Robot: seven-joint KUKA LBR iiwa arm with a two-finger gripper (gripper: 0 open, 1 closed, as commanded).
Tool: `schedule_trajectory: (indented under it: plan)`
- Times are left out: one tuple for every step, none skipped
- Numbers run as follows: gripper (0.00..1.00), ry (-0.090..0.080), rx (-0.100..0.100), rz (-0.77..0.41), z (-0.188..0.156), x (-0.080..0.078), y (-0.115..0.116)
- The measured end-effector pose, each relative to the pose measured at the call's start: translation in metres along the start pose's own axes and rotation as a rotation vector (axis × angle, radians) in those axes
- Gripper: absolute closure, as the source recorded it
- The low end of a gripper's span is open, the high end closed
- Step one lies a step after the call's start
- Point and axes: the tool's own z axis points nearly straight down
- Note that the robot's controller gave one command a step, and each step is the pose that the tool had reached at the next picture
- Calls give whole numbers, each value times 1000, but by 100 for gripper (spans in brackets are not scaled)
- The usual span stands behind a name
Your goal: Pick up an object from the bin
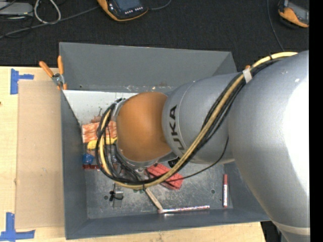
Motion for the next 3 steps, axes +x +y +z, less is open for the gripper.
schedule_trajectory:
  plan:
    - [0,-7,-2,4,-4,-2,-1]
    - [0,-7,-2,60,-10,-10,-21]
    - [0,-7,-1,-177,-2,-26,-44]
